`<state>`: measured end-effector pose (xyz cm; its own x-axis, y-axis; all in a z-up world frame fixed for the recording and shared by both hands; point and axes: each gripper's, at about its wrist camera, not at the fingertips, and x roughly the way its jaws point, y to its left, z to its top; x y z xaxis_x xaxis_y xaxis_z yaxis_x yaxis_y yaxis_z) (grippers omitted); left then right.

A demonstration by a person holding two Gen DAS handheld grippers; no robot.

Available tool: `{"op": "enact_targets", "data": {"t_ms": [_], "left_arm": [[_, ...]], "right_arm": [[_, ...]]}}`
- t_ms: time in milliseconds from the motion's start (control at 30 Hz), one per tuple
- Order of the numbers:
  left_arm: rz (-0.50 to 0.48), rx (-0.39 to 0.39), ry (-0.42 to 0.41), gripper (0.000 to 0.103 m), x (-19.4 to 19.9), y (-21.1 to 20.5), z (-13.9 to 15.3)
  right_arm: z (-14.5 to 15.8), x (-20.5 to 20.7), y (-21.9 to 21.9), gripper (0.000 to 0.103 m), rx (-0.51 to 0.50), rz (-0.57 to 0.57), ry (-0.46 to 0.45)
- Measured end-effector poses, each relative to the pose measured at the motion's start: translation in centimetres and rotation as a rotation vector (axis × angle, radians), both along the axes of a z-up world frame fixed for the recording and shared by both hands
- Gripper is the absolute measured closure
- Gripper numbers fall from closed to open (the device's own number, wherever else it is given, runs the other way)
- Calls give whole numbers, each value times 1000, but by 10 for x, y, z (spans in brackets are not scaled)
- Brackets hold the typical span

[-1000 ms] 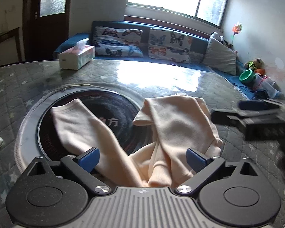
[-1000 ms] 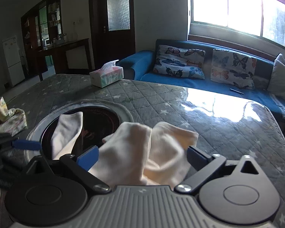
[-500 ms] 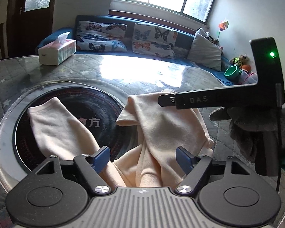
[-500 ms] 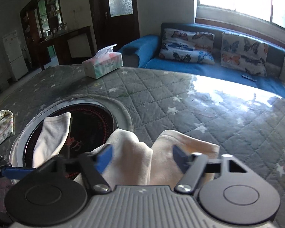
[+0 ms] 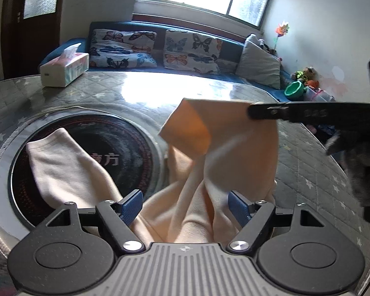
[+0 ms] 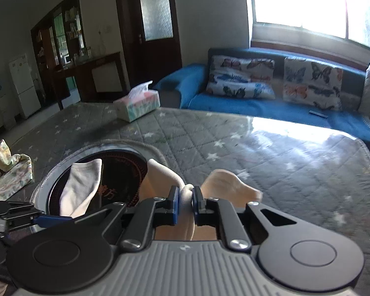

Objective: Fold clothes
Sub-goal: 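Grasp the shirt edge with the right gripper and lift it up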

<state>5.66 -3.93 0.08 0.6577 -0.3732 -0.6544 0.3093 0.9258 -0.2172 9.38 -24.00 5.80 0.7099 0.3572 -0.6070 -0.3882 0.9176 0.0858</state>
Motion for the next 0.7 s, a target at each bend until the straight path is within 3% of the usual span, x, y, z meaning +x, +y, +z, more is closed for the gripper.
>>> {"op": "enact_targets", "data": {"t_ms": [200,700], "left_arm": [[-31,6,3,23,-5,-12,-2],[-123,24,19,23,-29,-32,-10]], "right_arm": [[18,-29,-25,93,-10,-31,-48],[17,-101,-93,93,-60,-170,-70]]}}
